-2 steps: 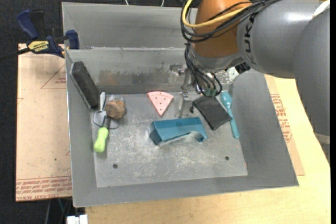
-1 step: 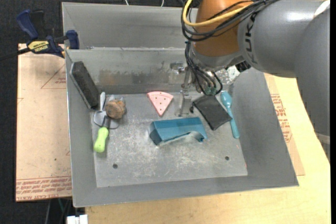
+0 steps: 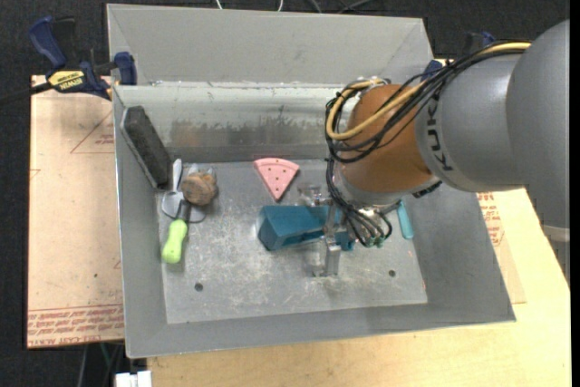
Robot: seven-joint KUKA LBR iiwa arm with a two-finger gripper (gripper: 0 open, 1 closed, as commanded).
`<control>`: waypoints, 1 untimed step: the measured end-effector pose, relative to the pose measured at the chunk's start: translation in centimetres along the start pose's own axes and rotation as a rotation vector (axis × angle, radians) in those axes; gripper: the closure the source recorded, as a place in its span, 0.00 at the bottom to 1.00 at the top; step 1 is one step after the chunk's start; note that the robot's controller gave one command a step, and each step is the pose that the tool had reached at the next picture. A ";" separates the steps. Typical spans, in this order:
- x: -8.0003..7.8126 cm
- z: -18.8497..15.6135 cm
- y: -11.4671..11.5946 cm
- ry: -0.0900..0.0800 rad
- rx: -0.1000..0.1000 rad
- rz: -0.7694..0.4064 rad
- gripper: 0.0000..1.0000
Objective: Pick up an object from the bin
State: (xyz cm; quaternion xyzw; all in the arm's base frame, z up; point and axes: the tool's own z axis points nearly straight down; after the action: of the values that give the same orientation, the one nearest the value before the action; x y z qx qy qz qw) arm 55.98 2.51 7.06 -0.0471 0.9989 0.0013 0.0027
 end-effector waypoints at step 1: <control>-1.6 -6.5 -4.9 -0.017 0.001 0.043 0.00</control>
Offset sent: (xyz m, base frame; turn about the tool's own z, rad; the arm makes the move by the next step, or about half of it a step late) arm 0.0064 0.0140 0.0294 -0.1109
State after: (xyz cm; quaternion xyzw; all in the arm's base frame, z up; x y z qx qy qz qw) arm 57.97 -2.22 13.57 -0.0258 0.9996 0.0012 0.0115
